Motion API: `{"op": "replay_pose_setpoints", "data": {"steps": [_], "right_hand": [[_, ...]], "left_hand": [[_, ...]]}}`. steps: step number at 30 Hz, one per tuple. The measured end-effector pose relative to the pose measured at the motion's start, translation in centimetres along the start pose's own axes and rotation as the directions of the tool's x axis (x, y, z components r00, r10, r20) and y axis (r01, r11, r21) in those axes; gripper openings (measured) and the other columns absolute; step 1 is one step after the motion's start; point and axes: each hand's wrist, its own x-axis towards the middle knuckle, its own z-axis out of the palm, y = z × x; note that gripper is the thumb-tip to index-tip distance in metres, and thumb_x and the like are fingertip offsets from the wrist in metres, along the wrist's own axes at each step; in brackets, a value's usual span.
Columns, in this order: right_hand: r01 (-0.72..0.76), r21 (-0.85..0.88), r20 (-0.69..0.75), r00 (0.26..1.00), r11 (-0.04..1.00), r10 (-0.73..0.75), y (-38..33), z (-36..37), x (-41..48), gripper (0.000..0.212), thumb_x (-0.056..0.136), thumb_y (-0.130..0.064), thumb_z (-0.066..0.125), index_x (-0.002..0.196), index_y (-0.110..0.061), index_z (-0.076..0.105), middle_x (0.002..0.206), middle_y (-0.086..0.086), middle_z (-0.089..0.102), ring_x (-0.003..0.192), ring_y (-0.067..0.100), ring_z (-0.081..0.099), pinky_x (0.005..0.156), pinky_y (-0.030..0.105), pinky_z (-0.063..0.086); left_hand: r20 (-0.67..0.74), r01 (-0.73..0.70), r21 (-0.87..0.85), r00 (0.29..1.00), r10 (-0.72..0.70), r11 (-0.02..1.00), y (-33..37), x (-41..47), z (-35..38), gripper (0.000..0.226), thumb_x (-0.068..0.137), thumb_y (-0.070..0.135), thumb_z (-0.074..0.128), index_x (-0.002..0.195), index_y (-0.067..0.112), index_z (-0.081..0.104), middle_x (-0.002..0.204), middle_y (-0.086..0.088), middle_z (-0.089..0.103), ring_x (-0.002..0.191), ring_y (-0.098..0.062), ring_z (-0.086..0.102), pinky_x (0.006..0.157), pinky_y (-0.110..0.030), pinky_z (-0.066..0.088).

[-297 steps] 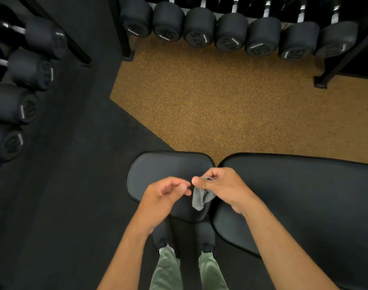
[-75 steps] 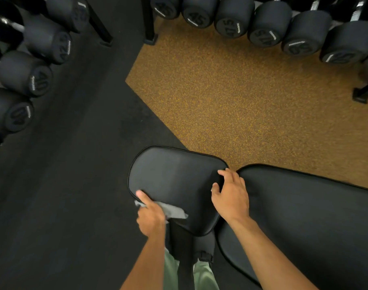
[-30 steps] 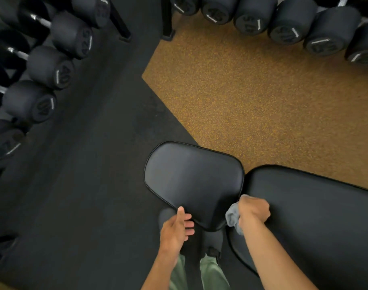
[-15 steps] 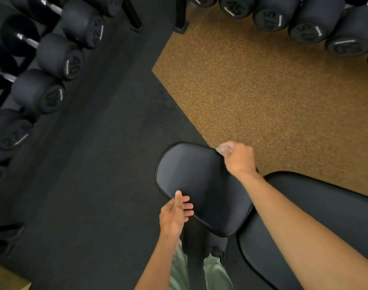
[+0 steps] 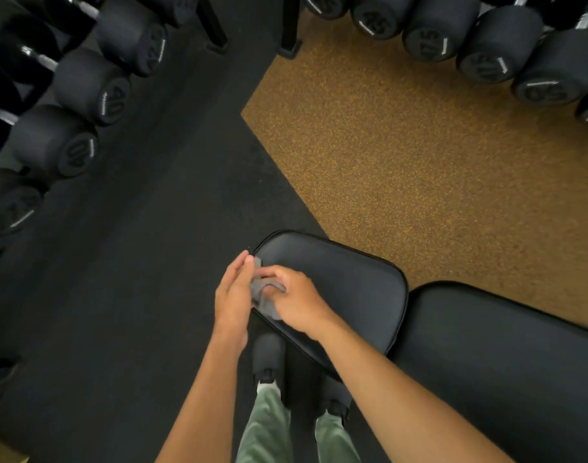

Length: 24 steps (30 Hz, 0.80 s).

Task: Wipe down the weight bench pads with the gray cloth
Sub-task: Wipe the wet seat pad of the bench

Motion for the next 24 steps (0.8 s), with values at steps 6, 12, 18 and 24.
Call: {"op": "replay_pose_setpoints", "data": {"steps": [6, 12, 18, 24], "right_hand": [[-0.133, 0.438, 0.081, 0.991, 0.889, 0.108, 0.0, -0.2, -2.7, 0.049, 0.092, -0.006, 0.07, 0.134, -0.029, 0.062, 0.126, -0.006, 0.07, 0.112, 0.004, 0.068, 0.092, 0.024, 0.057], [-0.149, 0.378, -0.058, 0.981, 0.914, 0.184, 1.6, -4.9, -3.5, 0.049, 0.091, 0.002, 0.057, 0.131, -0.025, 0.064, 0.122, -0.005, 0.072, 0.108, 0.01, 0.07, 0.095, 0.032, 0.058], [-0.189, 0.187, -0.242, 0.942, 0.964, 0.232, 4.7, -8.5, -3.9, 0.039, 0.086, -0.013, 0.062, 0.114, -0.039, 0.071, 0.11, -0.023, 0.073, 0.103, -0.009, 0.065, 0.088, 0.019, 0.051], [-0.207, 0.163, -0.312, 0.917, 0.965, 0.25, 6.3, -9.3, -5.2, 0.035, 0.089, -0.013, 0.059, 0.11, -0.038, 0.073, 0.106, -0.022, 0.074, 0.102, -0.006, 0.066, 0.081, 0.016, 0.048]], "left_hand": [[0.403, 0.173, -0.062, 0.906, -0.134, 0.983, 0.1, -3.1, -3.5, 0.05, 0.091, 0.027, 0.079, 0.137, 0.023, 0.062, 0.13, -0.01, 0.073, 0.119, -0.026, 0.071, 0.101, -0.047, 0.054], [-0.073, 0.012, 0.109, 0.997, -0.004, 0.994, 0.4, 0.7, -3.5, 0.031, 0.086, 0.014, 0.084, 0.11, 0.027, 0.069, 0.115, -0.012, 0.076, 0.092, -0.029, 0.075, 0.076, -0.049, 0.064], [0.116, -0.538, 0.668, 0.757, 0.643, 0.513, -1.6, 3.7, -0.5, 0.042, 0.089, 0.003, 0.073, 0.129, 0.016, 0.069, 0.127, -0.003, 0.066, 0.113, -0.023, 0.06, 0.105, -0.027, 0.043], [0.234, -0.541, 0.816, 0.631, 0.739, 0.204, -10.1, -1.2, 1.5, 0.056, 0.069, -0.016, 0.073, 0.118, 0.011, 0.075, 0.121, -0.012, 0.065, 0.09, -0.03, 0.049, 0.078, -0.042, 0.054]]}}
